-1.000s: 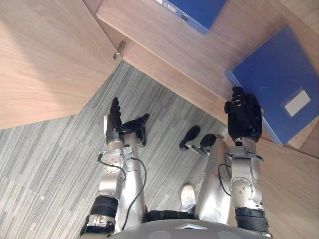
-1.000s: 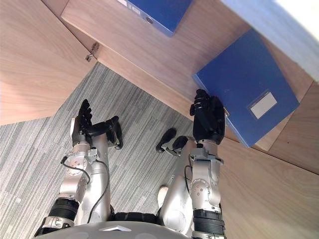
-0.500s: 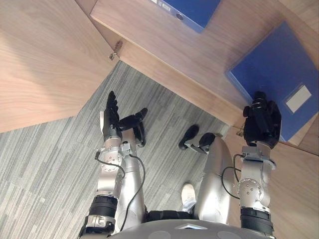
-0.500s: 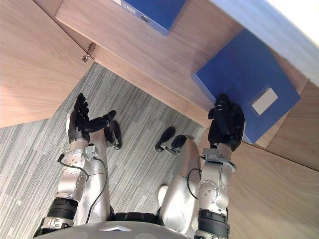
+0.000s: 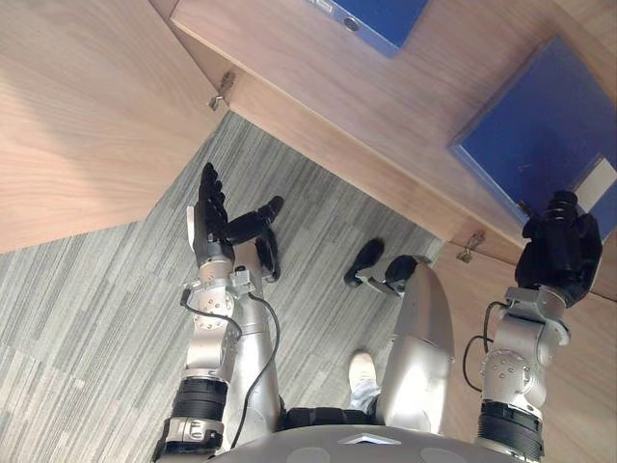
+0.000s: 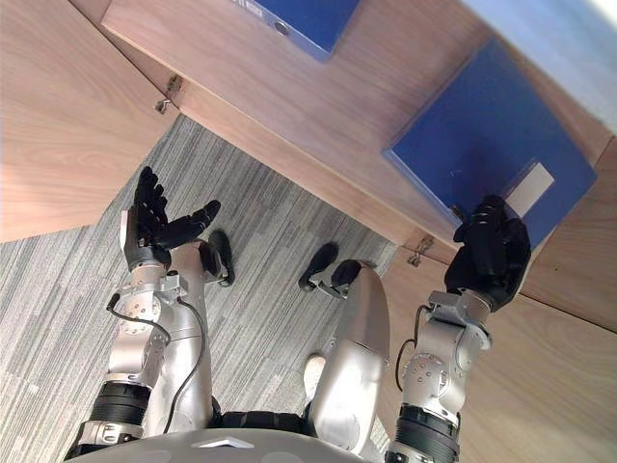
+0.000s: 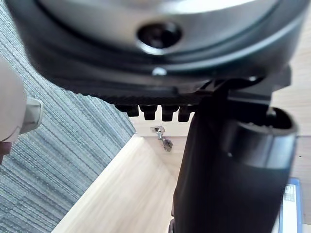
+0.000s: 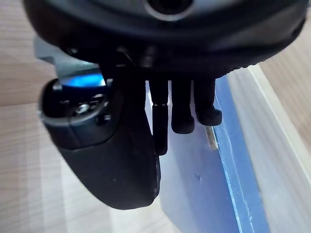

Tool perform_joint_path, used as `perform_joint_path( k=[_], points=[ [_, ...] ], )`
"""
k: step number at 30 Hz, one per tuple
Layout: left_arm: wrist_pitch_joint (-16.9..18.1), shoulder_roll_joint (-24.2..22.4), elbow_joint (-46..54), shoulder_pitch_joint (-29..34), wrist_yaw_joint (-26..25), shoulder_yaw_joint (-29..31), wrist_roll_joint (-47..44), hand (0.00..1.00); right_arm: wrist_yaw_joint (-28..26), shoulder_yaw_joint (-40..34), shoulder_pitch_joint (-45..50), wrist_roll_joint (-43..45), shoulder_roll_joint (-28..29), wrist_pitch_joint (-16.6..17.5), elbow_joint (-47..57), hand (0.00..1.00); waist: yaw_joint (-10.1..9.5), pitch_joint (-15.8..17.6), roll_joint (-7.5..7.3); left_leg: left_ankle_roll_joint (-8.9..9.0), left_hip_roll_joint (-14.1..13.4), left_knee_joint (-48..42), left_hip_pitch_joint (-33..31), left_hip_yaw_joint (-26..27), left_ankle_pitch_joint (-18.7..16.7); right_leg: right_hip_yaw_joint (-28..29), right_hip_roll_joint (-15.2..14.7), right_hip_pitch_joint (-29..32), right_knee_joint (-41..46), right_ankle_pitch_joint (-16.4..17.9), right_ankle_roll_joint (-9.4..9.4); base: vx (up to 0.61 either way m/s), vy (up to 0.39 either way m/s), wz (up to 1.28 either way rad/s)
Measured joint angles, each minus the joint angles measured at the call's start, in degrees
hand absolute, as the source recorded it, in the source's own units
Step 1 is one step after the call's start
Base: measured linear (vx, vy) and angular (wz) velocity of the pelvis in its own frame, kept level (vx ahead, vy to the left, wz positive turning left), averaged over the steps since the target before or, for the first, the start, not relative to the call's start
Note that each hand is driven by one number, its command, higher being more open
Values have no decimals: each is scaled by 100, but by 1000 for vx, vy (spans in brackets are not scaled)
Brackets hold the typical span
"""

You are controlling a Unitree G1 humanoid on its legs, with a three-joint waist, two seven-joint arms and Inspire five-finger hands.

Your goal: Walk over to the cabinet, pick up the folder, carry it to the office cabinet, place the folder inside the office cabinet, then close the office cabinet door

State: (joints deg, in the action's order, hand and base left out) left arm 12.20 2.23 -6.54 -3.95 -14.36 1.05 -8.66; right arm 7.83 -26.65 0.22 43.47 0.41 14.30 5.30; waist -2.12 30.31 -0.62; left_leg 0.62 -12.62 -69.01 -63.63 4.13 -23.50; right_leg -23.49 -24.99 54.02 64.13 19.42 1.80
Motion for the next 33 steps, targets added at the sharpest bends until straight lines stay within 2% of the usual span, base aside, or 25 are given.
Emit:
perform_joint_path(
  k=[5,10,19,25,28,33],
  points=[
    [0,1,66,4,15,-14,-17,100,144,-212,-272,19,-70,23,-120,0,-80,0,0,0,14,-2,-38,-20,2,-20,-8,18,5,2,-3,0,0,1],
    [0,0,208,23,64,-25,-103,100,235,-318,-616,26,-284,116,-173,0,-92,0,0,-65,106,-55,-215,-75,47,-78,-110,124,83,21,-15,7,10,9],
    [3,2,277,26,58,-15,-203,100,321,-466,-887,61,-327,141,-311,0,-106,0,0,-53,178,-59,-239,-77,41,-75,-183,142,118,25,-10,-8,3,3],
    [4,-15,488,112,58,-30,-238,100,401,-540,-1191,255,-711,223,-510,0,-108,0,0,-120,189,-87,-395,-75,84,-65,-196,288,137,13,4,0,0,0],
    [8,-19,496,161,51,-61,-243,100,386,-408,-1188,248,-646,328,-501,0,-90,0,0,-119,188,-85,-379,-70,84,-53,-194,287,139,14,4,0,0,0],
    [7,-24,496,173,49,-69,-243,100,228,-123,-765,208,-231,473,-118,0,-77,0,0,-101,186,-79,-366,-69,74,-43,-188,282,139,14,5,0,0,0]
  ],
)
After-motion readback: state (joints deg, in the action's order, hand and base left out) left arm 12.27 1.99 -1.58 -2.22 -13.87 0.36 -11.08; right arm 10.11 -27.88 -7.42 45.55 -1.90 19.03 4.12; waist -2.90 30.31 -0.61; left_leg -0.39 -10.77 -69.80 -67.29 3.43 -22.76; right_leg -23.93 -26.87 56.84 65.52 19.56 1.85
